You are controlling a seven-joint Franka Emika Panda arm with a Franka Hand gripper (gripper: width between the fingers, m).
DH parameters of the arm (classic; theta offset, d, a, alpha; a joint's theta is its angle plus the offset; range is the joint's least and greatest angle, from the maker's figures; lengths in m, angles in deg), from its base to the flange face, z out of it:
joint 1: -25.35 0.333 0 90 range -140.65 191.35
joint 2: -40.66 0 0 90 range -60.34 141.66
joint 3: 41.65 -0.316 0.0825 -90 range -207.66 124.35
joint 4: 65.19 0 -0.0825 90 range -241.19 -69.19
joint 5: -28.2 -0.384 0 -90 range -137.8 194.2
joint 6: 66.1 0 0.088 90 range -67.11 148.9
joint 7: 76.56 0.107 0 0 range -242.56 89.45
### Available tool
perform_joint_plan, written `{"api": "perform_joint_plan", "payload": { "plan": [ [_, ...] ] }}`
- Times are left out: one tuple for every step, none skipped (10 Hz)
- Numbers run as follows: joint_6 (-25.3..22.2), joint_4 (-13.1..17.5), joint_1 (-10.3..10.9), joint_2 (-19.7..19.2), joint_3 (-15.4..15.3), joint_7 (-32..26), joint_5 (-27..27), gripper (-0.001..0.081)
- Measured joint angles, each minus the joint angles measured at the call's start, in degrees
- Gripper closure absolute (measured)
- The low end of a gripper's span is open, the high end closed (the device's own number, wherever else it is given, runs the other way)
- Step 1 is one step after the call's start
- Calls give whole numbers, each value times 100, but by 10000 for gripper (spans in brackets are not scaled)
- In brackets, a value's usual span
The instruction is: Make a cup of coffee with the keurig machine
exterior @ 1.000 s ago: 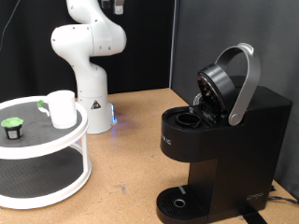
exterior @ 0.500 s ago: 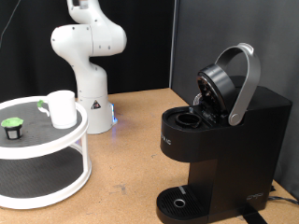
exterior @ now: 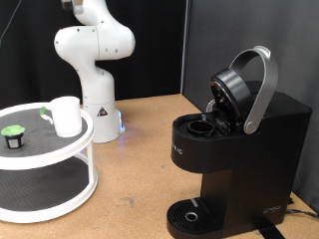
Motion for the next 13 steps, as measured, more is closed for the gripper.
{"api": "perform_joint_plan", "payload": {
  "plan": [
    [67, -38, -36, 6, 165, -203, 155, 1],
    [72, -44, -83, 4, 349, -379, 297, 1],
    [73, -44, -134, 0, 524, -512, 434, 1],
    [87, -36, -185, -11, 696, -637, 565, 1],
    [92, -10, -221, -33, 868, -789, 697, 1],
    [91, 31, -237, -66, 1024, -884, 821, 1],
    [91, 74, -249, -109, 1139, -902, 913, 1],
    [91, 115, -254, -158, 1219, -903, 980, 1],
    [91, 155, -255, -218, 1279, -903, 1023, 1],
    [101, 178, -255, -270, 1318, -903, 1058, 1],
    [116, 188, -255, -300, 1357, -929, 1082, 1],
    [168, 190, -255, -315, 1396, -962, 1083, 1],
    [205, 190, -255, -314, 1420, -973, 1083, 1]
  ]
}}
